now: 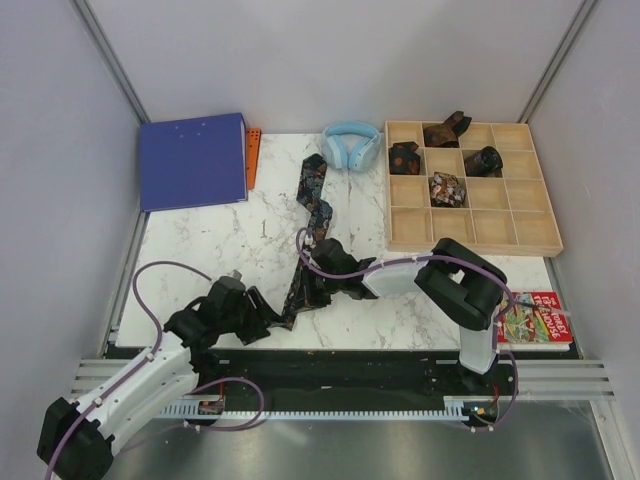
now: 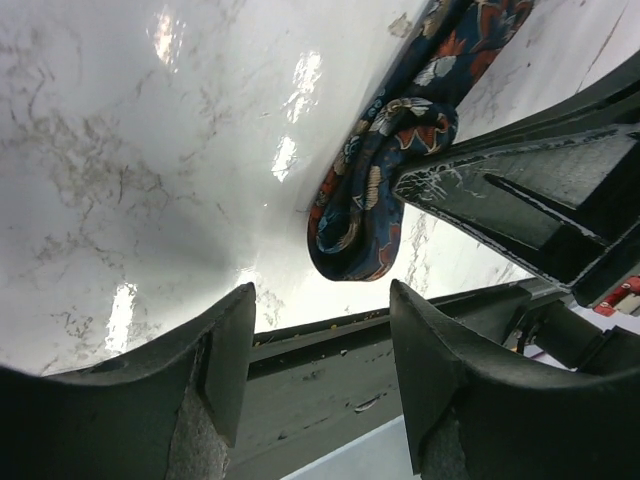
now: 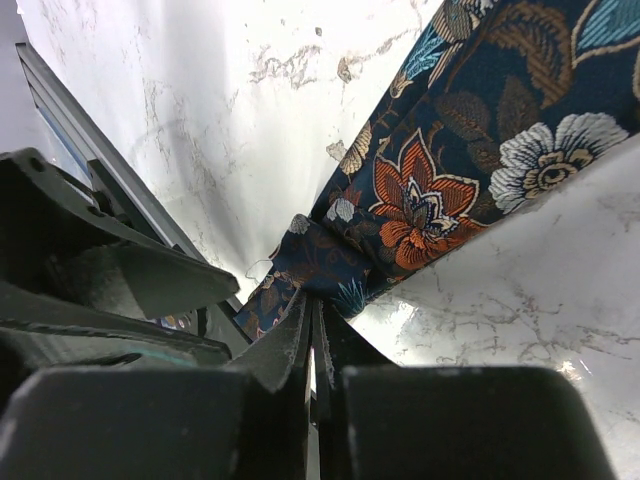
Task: Roll the ties
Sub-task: Roll the tie at the center of the board.
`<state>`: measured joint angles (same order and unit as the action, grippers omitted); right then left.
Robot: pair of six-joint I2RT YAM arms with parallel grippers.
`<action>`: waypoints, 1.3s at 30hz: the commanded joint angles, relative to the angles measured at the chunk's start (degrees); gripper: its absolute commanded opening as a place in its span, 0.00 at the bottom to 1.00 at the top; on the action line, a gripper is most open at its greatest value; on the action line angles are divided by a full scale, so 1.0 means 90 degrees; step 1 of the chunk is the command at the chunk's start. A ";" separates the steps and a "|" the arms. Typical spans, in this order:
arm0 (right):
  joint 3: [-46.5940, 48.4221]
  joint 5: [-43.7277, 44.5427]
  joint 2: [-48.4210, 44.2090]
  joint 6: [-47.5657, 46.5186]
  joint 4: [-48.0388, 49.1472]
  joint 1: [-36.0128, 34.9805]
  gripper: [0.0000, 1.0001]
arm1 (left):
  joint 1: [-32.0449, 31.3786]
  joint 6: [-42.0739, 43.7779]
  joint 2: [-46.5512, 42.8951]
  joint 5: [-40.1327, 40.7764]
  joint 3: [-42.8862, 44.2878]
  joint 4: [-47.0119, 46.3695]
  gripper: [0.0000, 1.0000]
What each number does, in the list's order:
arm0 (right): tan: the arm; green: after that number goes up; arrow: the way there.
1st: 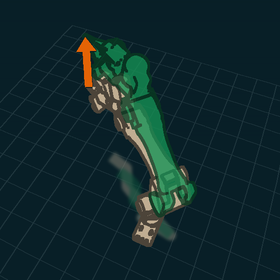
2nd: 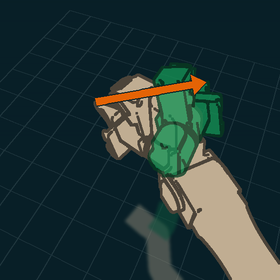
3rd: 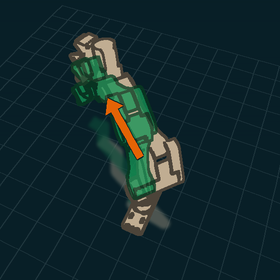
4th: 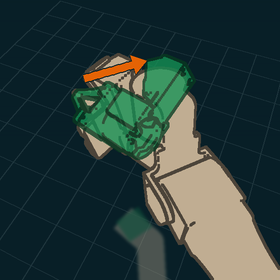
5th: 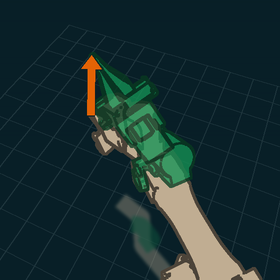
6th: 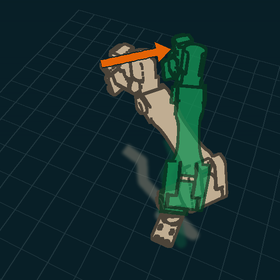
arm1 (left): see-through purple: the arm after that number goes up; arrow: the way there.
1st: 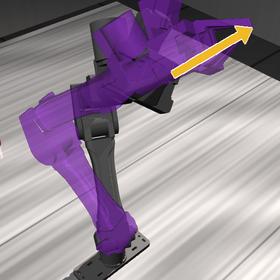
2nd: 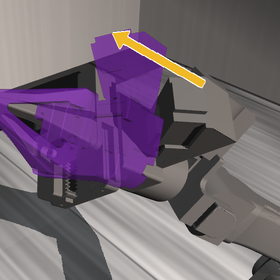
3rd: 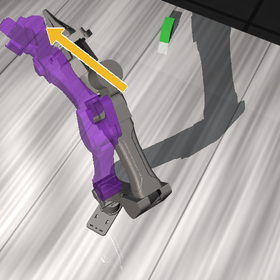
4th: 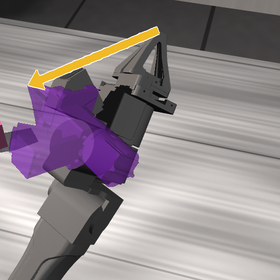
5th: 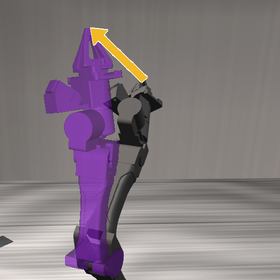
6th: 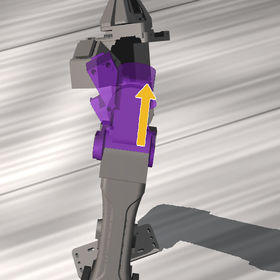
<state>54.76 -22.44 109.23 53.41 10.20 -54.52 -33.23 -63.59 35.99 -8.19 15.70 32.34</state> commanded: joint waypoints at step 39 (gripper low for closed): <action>-0.0206 -0.0036 0.0061 0.0355 0.0420 0.0023 0.04 | -0.0018 0.0092 0.1656 -0.0027 0.0149 -0.0998 0.02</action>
<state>53.10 -23.31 109.89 55.48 14.68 -54.39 -33.30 -69.65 48.40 -9.67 12.82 17.93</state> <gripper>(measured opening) 0.041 0.073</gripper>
